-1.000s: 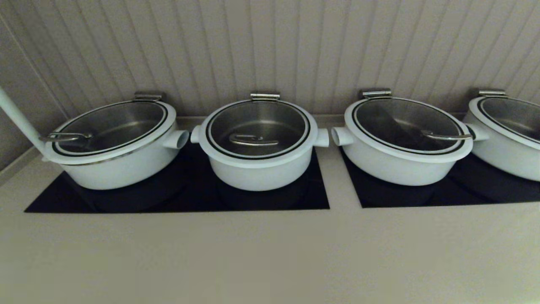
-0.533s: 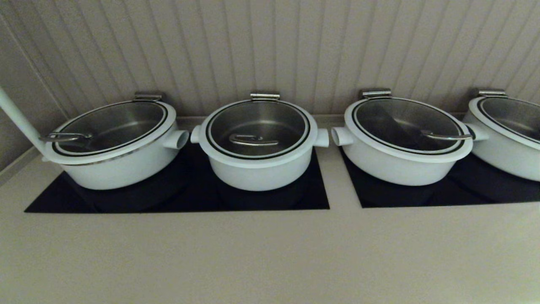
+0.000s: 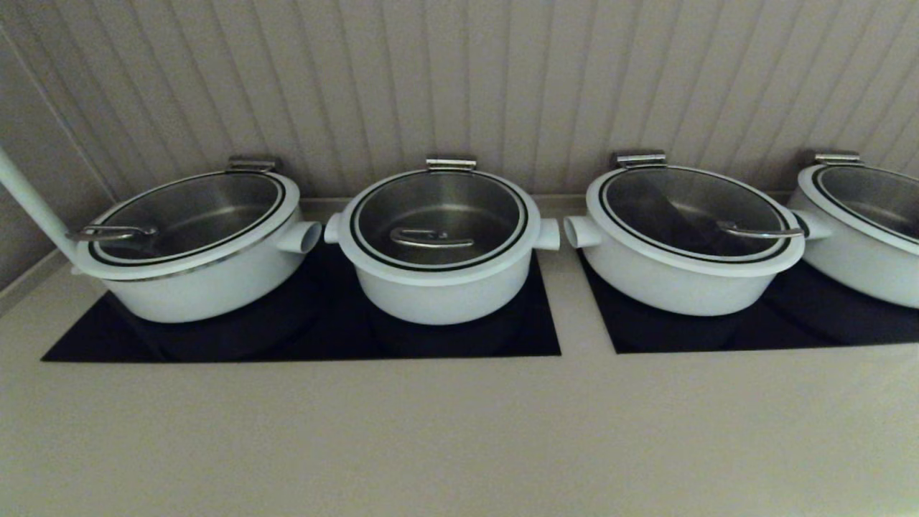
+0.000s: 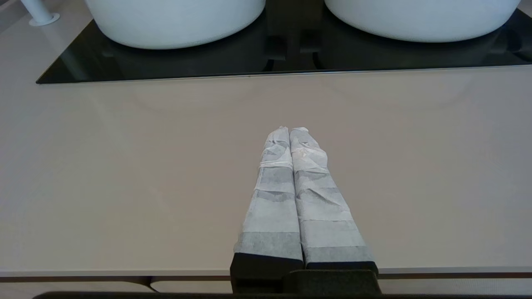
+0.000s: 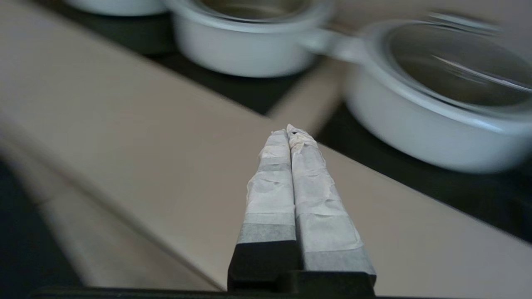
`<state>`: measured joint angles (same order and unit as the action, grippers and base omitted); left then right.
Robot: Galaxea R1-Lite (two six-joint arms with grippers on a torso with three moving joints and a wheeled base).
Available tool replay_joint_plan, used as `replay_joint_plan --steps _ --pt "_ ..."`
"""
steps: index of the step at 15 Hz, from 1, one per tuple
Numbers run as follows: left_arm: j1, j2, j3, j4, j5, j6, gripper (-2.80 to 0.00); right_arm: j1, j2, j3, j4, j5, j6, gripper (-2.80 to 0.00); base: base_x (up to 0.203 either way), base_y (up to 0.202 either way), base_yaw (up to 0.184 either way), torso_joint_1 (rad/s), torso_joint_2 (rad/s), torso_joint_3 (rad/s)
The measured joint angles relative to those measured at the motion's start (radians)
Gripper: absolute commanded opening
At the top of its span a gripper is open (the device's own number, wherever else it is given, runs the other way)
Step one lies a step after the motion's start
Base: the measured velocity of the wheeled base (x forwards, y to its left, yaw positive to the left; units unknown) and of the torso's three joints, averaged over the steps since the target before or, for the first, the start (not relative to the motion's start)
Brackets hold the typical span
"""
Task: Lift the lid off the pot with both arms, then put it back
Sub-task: Open the food pot lid a small opening with the right arm
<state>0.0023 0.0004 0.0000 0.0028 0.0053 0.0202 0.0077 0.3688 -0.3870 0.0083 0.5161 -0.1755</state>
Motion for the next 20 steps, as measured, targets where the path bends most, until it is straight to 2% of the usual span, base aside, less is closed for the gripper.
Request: replay_joint_plan --steps 4,8,11,17,20 --pt "0.0 0.0 0.0 0.0 0.0 0.0 -2.8 0.001 0.185 -0.034 -0.069 0.284 -0.001 -2.8 0.0 0.0 0.0 0.0 0.0 0.0" --pt "0.0 0.0 0.0 0.0 0.0 -0.001 -2.8 0.007 0.364 -0.058 -0.088 0.43 -0.003 -2.8 0.0 0.0 0.0 0.0 0.0 0.0" --pt "0.0 0.0 0.0 0.0 0.0 0.0 -2.8 0.047 0.51 -0.084 -0.162 0.463 -0.001 -2.8 0.0 0.0 0.0 0.0 0.0 0.0" --pt "0.0 0.0 0.0 0.0 0.0 0.0 -2.8 0.189 0.851 -0.101 -0.548 0.464 0.0 -2.8 0.0 0.0 0.0 0.0 0.0 0.0" --pt "0.0 0.0 0.0 0.0 0.0 0.0 -2.8 0.26 0.981 -0.113 -0.662 0.433 -0.002 -2.8 0.0 0.0 0.0 0.0 0.0 0.0"
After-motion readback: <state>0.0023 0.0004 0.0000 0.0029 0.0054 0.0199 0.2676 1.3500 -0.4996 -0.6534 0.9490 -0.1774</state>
